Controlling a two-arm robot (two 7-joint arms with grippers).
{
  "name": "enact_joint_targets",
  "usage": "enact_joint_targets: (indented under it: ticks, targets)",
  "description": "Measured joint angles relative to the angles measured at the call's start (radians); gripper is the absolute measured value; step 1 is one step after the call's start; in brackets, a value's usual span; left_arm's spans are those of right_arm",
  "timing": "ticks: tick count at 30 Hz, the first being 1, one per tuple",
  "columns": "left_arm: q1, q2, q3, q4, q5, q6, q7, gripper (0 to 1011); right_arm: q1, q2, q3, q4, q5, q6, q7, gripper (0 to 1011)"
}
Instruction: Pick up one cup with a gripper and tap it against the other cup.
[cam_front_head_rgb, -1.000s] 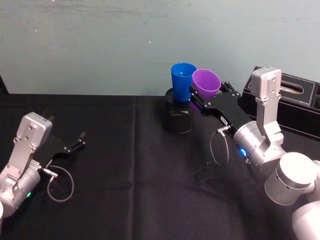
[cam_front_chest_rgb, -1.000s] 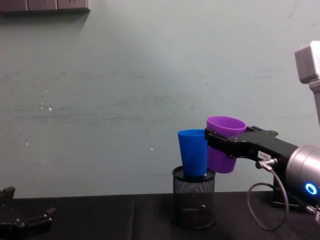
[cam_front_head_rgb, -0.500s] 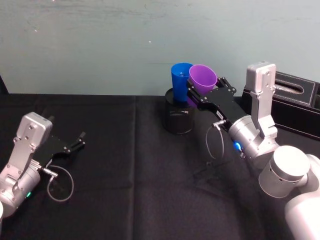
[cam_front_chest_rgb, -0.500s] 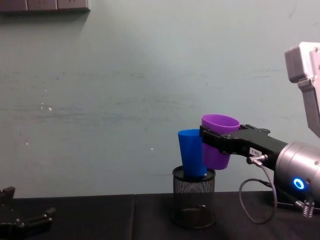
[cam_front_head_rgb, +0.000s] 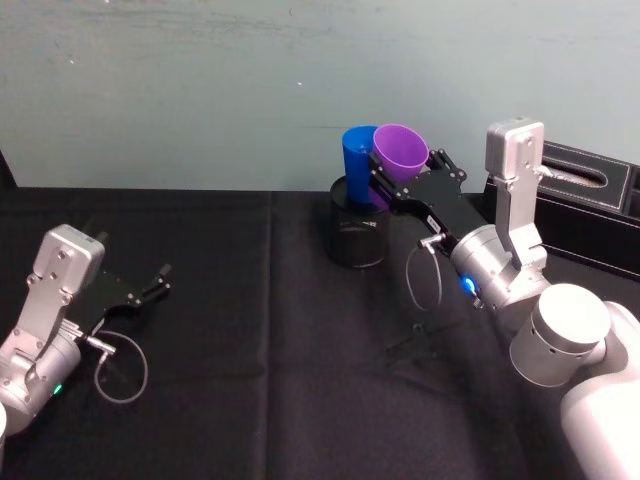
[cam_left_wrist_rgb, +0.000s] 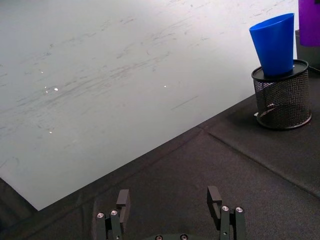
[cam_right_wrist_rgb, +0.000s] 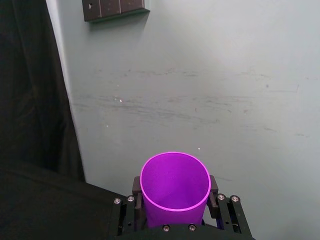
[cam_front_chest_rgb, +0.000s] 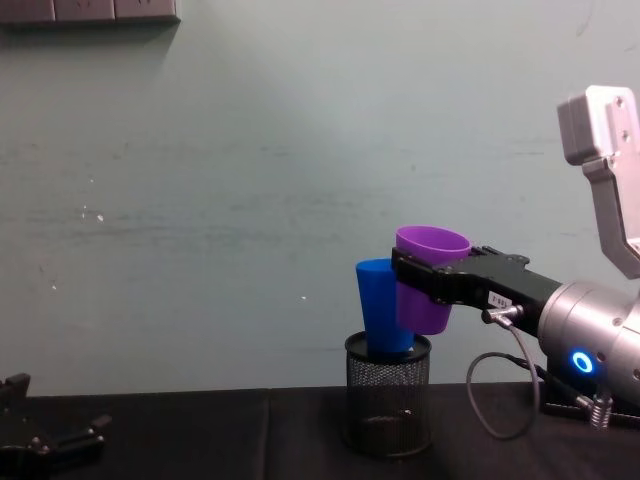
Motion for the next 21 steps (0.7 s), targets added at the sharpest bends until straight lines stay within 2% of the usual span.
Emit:
enact_joint_targets:
  ticks: [21]
  targets:
    - [0.000, 0.000, 0.000, 0.000, 0.000, 0.000, 0.000, 1011, 0.047, -0.017, 0.001, 0.084, 0.007, -0.029, 0.022, 732]
